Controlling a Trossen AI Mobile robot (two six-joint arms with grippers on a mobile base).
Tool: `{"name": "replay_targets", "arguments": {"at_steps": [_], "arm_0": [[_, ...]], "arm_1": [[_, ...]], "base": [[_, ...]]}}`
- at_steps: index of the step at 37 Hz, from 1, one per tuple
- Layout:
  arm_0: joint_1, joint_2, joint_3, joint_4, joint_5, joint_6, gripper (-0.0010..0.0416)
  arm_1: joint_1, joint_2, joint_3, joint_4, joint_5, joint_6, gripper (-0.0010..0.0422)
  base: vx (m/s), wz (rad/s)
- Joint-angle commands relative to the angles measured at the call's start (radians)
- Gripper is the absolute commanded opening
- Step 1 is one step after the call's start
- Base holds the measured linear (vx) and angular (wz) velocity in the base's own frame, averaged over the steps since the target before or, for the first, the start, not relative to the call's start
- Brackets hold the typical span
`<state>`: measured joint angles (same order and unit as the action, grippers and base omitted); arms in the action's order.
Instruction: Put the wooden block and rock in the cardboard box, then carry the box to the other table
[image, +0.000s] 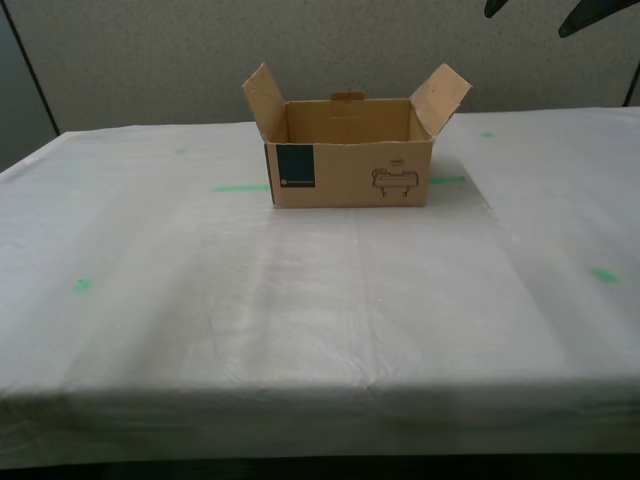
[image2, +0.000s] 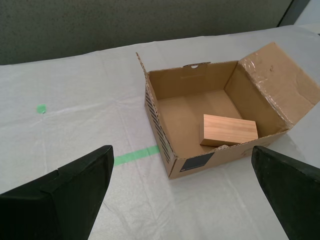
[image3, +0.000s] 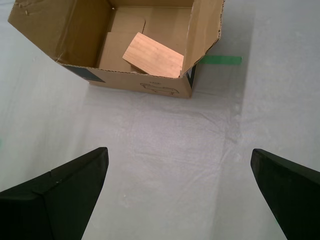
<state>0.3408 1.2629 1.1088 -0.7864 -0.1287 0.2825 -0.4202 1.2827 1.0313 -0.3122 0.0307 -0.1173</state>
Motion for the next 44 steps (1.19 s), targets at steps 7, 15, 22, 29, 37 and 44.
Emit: {"name": "replay_targets", "arguments": {"at_steps": [7, 15, 22, 29, 37, 44], "arm_0": [[0.0, 0.0, 0.001, 0.0, 0.003, 0.001, 0.0399], [0.0, 0.0, 0.001, 0.0, 0.003, 0.001, 0.0399], [0.0, 0.0, 0.001, 0.001, 0.003, 0.001, 0.0398], [0.0, 0.0, 0.001, 0.0, 0.003, 0.001, 0.0399], [0.0, 0.0, 0.001, 0.001, 0.003, 0.001, 0.0399], [0.0, 0.0, 0.001, 0.001, 0.003, 0.001, 0.0398]], "arm_1": [[0.0, 0.0, 0.001, 0.002, -0.002, 0.001, 0.0378], [0.0, 0.0, 0.001, 0.002, -0.002, 0.001, 0.0378], [0.0, 0.0, 0.001, 0.002, -0.002, 0.001, 0.0378], [0.0, 0.0, 0.001, 0.002, -0.002, 0.001, 0.0378], [0.0, 0.0, 0.001, 0.002, -0.002, 0.001, 0.0378], [0.0, 0.0, 0.001, 0.002, -0.002, 0.001, 0.0378]], "base": [[0.0, 0.0], [0.0, 0.0], [0.0, 0.0], [0.0, 0.0], [0.0, 0.0], [0.0, 0.0]]}}
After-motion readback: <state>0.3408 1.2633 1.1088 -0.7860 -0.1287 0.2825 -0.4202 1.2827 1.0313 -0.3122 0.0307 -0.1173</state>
